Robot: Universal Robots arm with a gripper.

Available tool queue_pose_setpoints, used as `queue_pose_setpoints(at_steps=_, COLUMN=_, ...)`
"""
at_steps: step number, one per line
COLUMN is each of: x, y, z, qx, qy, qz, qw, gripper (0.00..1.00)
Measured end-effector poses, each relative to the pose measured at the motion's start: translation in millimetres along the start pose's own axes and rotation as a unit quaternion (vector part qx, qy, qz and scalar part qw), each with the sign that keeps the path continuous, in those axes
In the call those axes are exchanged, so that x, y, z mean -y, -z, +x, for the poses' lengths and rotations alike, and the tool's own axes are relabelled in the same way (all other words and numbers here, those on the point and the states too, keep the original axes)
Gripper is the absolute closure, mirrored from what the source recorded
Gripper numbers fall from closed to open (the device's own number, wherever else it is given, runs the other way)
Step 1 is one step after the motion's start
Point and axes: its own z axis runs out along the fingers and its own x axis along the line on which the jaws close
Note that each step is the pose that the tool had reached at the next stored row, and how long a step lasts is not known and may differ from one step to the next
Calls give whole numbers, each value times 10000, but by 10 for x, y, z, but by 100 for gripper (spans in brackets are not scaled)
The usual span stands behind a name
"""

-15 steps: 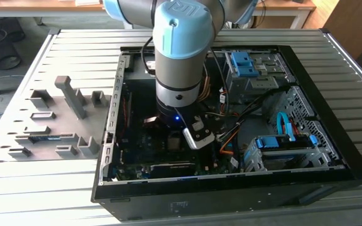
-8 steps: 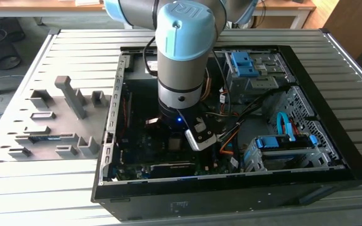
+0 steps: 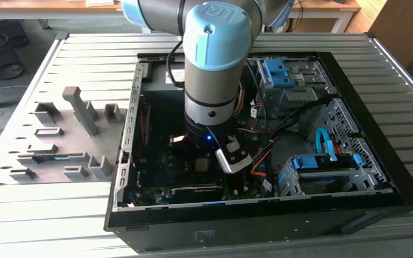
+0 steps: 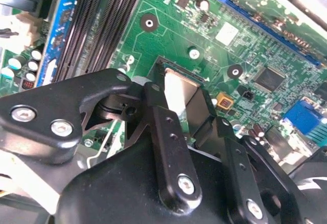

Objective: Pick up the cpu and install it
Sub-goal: 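Place the cpu into insertion slot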

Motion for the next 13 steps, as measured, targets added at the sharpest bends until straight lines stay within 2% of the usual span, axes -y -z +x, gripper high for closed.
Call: queue_pose_setpoints(at_steps=13, x=2, y=48, z=-18, qx=-1, qy=-1, qz=17, qw=10000, gripper=56)
